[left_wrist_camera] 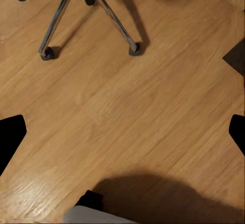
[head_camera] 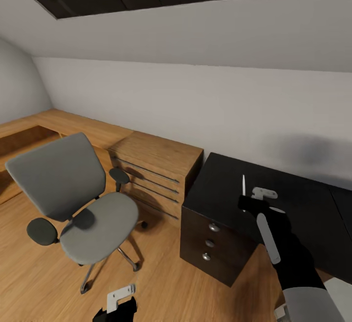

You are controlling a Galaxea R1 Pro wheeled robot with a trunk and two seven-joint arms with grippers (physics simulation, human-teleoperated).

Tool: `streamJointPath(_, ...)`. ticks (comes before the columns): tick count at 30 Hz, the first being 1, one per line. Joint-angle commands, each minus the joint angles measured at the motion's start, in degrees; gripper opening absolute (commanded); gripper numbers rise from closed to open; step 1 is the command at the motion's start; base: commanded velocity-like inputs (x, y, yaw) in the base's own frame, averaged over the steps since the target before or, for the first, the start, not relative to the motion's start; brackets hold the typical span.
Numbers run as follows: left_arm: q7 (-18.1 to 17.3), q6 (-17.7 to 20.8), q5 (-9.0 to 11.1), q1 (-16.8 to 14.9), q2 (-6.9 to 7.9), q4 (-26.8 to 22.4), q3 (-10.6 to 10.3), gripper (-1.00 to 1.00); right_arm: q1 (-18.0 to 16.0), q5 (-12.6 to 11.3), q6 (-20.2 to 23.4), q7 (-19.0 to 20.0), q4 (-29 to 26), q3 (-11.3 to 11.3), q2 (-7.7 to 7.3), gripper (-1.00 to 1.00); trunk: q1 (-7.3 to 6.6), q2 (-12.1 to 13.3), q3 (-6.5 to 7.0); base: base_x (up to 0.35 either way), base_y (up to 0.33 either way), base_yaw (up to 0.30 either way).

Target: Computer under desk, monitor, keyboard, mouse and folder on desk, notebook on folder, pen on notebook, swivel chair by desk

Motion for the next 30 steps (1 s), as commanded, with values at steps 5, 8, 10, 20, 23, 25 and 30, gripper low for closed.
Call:
streamJointPath(5,0.45,-1.28,0.11,-0.08,0.13,2.05,-0.12,1.00,-0.04,-0.68,0.13,-0.42,0.03,-0.99,-0.08,-1.00,0.01,-0.05,-0.05,-0.001,0.000,-0.024)
streamJointPath(8,0.39,-4.98,0.12,-0.07,0.80,3.64,-0.10,1.00,-0.04,-0.69,0.11,-0.36,0.18,-4.48,-0.04,-1.00,0.01,-0.05,0.01,0.000,0.000,-0.182)
streamJointPath(10,0.38,-6.18,0.15,-0.08,0.93,4.01,-0.10,1.00,-0.04,-0.69,0.05,-0.34,0.24,-5.75,-0.07,-1.00,0.01,-0.05,0.04,0.000,0.000,-0.255)
streamJointPath(20,0.44,-7.10,0.28,-0.07,1.03,4.60,-0.18,1.00,-0.04,-0.73,-0.07,-0.18,0.37,-9.21,-0.22,-1.00,0.01,-0.05,0.08,0.000,0.000,-0.281)
streamJointPath(23,0.45,-7.17,0.29,-0.07,1.03,4.62,-0.18,1.00,-0.04,-0.73,-0.07,-0.16,0.37,-10.11,-0.26,-1.00,0.01,-0.05,0.08,0.000,0.000,-0.291)
streamJointPath(25,0.45,-7.19,0.24,-0.07,1.03,4.62,-0.17,1.00,-0.04,-0.71,-0.10,-0.14,0.38,-11.66,-0.27,-1.00,0.01,-0.05,0.08,0.000,0.000,-0.292)
streamJointPath(30,0.48,-7.41,0.21,-0.09,1.03,4.62,-0.11,1.00,-0.04,-0.69,-0.15,-0.07,1.19,-15.29,-0.33,-1.00,0.01,-0.05,0.08,0.000,0.000,-0.293)
